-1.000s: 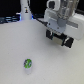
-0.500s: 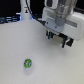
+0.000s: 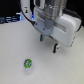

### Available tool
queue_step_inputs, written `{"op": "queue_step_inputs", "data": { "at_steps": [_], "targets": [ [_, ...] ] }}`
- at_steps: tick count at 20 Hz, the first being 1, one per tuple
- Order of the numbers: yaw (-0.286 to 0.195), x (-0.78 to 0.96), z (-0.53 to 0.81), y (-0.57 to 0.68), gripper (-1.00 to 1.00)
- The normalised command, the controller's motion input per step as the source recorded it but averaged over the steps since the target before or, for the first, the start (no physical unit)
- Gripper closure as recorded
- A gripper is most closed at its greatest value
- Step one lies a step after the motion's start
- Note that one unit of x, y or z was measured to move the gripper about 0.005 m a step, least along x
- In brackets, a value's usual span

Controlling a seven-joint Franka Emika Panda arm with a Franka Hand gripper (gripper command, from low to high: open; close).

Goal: Open the kcup holder, insert the kcup into the holder, and close the kcup holder

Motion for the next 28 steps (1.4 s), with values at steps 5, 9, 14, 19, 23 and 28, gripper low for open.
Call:
{"op": "queue_step_inputs", "data": {
  "at_steps": [5, 9, 14, 19, 23, 28],
  "targets": [
    [-0.196, 0.12, 0.02, -0.74, -1.0],
    [-0.204, 0.09, 0.0, -0.72, -1.0],
    [-0.194, 0.5, 0.01, -0.52, -1.0],
    [-0.193, 0.62, -0.01, -0.36, -1.0],
    [-0.175, 0.46, -0.16, -0.16, -1.0],
    [-0.128, 0.2, -0.19, 0.0, -1.0]
  ]
}}
